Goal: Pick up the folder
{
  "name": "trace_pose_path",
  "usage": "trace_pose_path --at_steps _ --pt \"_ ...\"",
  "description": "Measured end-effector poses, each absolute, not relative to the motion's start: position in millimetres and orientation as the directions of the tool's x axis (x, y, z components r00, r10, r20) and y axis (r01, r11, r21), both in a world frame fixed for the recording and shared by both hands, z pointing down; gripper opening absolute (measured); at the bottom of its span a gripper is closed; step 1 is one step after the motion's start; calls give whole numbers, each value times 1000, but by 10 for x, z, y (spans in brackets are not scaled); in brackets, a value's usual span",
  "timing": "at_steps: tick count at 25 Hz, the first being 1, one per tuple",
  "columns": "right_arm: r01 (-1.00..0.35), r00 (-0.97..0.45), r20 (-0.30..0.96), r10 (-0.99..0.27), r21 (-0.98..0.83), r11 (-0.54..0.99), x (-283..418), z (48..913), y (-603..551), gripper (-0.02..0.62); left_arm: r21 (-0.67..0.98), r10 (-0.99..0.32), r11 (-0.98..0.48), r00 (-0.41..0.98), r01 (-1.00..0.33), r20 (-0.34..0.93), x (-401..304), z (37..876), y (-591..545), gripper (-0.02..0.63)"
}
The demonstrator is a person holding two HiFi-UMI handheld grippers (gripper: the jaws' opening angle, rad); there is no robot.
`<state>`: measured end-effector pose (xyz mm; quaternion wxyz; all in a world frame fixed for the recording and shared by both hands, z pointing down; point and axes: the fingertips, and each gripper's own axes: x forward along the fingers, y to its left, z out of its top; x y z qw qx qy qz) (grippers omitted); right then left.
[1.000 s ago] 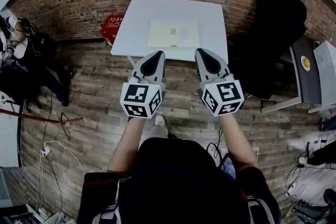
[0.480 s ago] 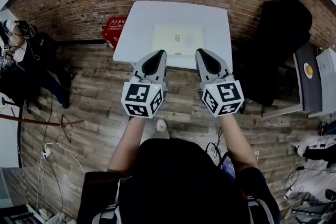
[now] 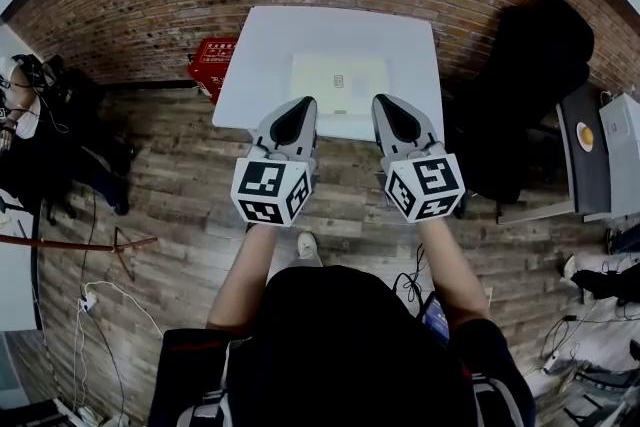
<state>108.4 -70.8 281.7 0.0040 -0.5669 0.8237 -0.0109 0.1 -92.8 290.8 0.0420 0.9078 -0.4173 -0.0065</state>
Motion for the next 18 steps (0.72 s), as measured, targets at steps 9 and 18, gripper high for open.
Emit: trace_pose_path --at_steps 9,18 --pt "-950 -313 29 -949 -9 313 930 2812 -1032 28 112 -722 -685 691 -720 32 -120 2945 -1304 18" --pt "-961 -275 57 -960 -3 275 762 2903 -1395 28 136 -686 -717 727 -684 41 -246 3034 -1681 18"
